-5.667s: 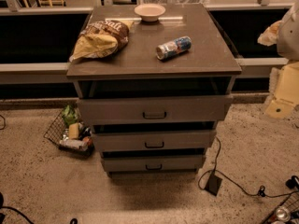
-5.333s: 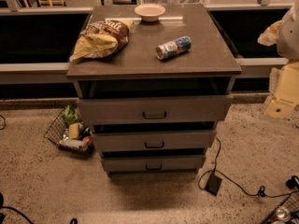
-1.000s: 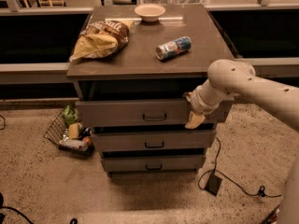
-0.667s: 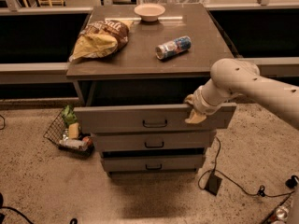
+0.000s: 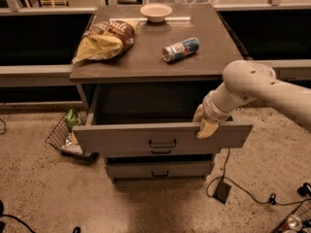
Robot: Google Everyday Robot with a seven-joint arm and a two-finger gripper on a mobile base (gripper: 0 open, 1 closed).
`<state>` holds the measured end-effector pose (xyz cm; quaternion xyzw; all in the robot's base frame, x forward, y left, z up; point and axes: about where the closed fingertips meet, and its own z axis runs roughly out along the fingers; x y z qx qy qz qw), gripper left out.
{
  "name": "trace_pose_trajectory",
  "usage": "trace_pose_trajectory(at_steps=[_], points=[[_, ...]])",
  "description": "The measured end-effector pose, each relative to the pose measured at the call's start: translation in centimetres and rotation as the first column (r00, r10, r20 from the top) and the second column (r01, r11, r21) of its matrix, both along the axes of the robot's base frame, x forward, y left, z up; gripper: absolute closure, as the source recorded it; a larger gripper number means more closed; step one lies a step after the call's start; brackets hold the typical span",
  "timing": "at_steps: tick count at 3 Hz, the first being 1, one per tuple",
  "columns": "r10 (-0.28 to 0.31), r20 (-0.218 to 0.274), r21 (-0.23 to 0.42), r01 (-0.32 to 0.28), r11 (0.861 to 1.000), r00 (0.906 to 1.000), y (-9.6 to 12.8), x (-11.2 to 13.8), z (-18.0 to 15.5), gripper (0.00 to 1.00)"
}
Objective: Open top drawer
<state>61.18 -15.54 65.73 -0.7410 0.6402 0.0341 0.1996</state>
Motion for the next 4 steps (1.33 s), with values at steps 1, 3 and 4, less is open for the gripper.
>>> trace_pose_trajectory(at_steps=[1,3,4], points=[[0.000,0.000,0.000,0.000,1.000,1.0000,0.0,0.0,0.0,0.65],[0.058,-0.059,0.027,-0.057,0.998,0.9966,0.3,-1.3,-0.8,0.11],[0.089,-0.101,0.035,-0.086,0.996,0.9909,0.3,-2.6,-1.2,0.00]])
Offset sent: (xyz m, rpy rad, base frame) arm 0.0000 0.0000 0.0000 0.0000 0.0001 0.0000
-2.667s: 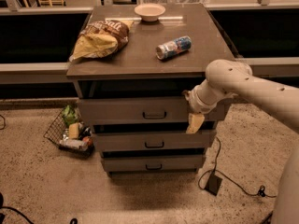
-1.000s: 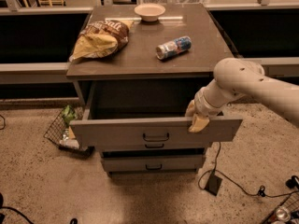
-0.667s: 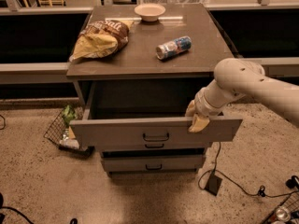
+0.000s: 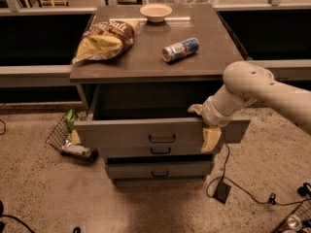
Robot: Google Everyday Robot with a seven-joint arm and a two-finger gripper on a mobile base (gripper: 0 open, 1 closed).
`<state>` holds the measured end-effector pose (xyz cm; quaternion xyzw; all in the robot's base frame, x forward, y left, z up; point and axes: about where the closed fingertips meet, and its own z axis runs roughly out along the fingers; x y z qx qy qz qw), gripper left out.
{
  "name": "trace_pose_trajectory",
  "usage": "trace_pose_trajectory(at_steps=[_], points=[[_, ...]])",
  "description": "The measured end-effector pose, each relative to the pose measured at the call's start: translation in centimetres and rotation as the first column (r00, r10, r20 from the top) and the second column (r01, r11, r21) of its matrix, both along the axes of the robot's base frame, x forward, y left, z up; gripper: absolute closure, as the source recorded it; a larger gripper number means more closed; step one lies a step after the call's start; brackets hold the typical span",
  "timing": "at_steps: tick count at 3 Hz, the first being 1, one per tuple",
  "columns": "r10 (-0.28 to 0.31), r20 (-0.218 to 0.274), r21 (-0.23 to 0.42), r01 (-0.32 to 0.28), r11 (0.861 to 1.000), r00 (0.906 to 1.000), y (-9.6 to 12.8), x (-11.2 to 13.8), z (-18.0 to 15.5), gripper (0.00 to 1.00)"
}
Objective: Open top drawer
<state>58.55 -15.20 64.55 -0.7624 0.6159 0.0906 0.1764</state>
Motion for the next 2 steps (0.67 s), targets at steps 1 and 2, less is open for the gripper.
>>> trace_pose_trajectory(at_steps=[1,2], points=[[0.032,-0.067,-0.016,-0.033,0.999,0.9972,0.2,-1.6,-0.2,0.00],[0.063,-0.141,-0.043,-0.069,0.997,0.9880,0.4,-3.3,-0.5,0.18]])
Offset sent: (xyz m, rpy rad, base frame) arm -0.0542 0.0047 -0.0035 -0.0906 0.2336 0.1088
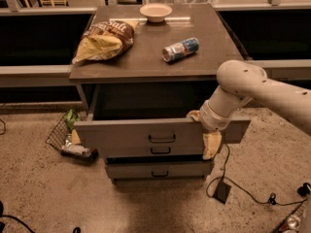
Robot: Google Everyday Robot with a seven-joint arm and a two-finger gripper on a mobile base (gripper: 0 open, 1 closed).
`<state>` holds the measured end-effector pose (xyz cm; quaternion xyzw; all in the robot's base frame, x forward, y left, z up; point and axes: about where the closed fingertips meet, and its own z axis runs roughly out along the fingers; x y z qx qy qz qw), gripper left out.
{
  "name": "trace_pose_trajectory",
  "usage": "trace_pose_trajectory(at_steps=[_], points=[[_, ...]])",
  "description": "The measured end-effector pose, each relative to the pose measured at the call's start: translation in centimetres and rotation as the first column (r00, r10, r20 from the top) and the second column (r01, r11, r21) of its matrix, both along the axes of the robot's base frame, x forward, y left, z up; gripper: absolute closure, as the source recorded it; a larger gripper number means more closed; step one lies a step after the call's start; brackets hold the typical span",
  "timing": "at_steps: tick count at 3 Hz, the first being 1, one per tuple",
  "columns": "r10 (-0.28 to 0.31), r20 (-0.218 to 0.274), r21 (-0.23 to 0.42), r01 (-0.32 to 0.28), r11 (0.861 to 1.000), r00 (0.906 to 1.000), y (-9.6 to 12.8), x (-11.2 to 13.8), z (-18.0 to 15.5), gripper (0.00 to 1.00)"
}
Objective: Open top drawer
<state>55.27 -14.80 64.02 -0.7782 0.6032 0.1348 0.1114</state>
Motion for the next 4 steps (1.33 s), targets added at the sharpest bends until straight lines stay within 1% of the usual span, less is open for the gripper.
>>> trace_pose_trajectory(at_steps=[1,2,3,4], points=[[0.015,-0.052,-0.040,-0.017,0.999,0.9985,-0.5,-2.1,0.8,0.41],[0.003,-0.068,-0.060,-0.007,0.998,0.9977,-0.6,-4.3,1.8,0.65],[-0.010,-0.070,-0.065,0.006,0.998,0.9975,-0.5,-5.9,2.2,0.88],[-0.010,-0.070,-0.065,0.006,0.998,0.9975,-0.5,-5.9,2.1,0.93]])
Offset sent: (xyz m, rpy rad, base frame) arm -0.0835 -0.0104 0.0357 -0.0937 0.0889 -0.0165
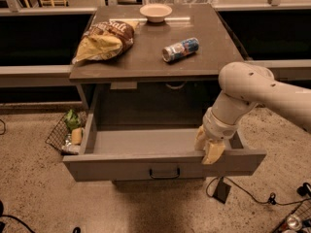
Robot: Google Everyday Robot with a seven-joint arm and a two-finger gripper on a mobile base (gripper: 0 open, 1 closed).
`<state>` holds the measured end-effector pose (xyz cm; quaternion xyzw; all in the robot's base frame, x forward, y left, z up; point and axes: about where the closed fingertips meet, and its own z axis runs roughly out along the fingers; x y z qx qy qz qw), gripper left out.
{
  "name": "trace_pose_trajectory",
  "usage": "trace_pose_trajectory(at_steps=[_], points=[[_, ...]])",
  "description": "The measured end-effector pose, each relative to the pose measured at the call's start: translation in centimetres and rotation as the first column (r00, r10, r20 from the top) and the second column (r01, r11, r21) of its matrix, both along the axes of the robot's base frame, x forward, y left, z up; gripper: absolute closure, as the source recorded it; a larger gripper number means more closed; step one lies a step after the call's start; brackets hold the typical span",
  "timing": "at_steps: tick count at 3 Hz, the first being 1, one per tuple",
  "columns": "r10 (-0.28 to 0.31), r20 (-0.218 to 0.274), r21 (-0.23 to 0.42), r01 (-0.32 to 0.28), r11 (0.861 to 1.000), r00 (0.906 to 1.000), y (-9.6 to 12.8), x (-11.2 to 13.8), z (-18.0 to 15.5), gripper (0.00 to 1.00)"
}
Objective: Open top drawer
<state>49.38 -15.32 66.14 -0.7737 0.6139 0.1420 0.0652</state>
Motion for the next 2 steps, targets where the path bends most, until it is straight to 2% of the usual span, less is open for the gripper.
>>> trace_pose_trajectory(at_steps=[2], points=[[0.000,0.000,0.000,0.000,1.000,1.0000,0.00,0.00,0.00,0.47]])
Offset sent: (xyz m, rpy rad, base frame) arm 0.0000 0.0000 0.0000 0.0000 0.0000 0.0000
